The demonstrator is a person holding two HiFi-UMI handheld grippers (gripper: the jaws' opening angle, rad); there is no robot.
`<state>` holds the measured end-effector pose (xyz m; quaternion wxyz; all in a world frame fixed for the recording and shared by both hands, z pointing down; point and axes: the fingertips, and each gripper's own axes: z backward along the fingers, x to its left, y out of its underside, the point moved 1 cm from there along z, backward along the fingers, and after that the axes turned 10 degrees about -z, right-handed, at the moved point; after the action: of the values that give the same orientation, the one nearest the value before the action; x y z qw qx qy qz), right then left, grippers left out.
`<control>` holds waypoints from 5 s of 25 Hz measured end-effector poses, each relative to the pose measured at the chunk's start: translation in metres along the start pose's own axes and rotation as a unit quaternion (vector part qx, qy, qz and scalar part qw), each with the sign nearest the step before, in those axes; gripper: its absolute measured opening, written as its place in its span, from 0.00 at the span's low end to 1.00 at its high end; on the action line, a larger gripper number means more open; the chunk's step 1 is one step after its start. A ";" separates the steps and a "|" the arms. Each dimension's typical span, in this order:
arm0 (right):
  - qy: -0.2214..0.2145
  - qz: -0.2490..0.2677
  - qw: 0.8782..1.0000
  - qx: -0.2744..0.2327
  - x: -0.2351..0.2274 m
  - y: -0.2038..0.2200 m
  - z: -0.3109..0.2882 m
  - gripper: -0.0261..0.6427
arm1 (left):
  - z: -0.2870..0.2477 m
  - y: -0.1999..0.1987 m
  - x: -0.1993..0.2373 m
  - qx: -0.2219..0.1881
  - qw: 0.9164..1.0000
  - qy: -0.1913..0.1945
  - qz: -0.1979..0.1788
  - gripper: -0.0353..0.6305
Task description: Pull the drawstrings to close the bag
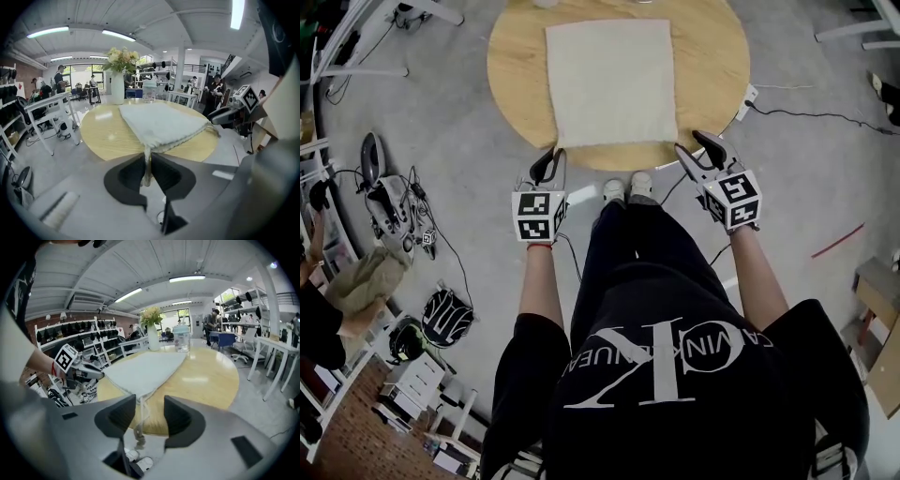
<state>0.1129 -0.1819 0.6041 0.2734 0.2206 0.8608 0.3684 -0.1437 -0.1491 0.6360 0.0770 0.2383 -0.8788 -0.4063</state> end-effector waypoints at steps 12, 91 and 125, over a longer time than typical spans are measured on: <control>0.005 0.089 0.993 0.083 0.011 0.017 -0.018 0.23 | -0.001 -0.002 -0.001 0.002 1.000 0.000 0.010 0.13; 0.246 0.135 0.935 -0.217 -0.044 -0.298 0.064 0.07 | 0.114 -0.259 0.133 -0.186 0.951 -0.233 -0.082 0.08; 0.246 0.040 0.939 -0.236 -0.091 -0.291 0.083 0.07 | 0.141 -0.235 0.164 -0.171 0.953 -0.244 -0.051 0.07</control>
<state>0.1816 -0.3759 0.3639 0.0825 0.0867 0.7800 0.6142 -0.2503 -0.2633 0.3572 -0.1212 0.1595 -0.7747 -0.5997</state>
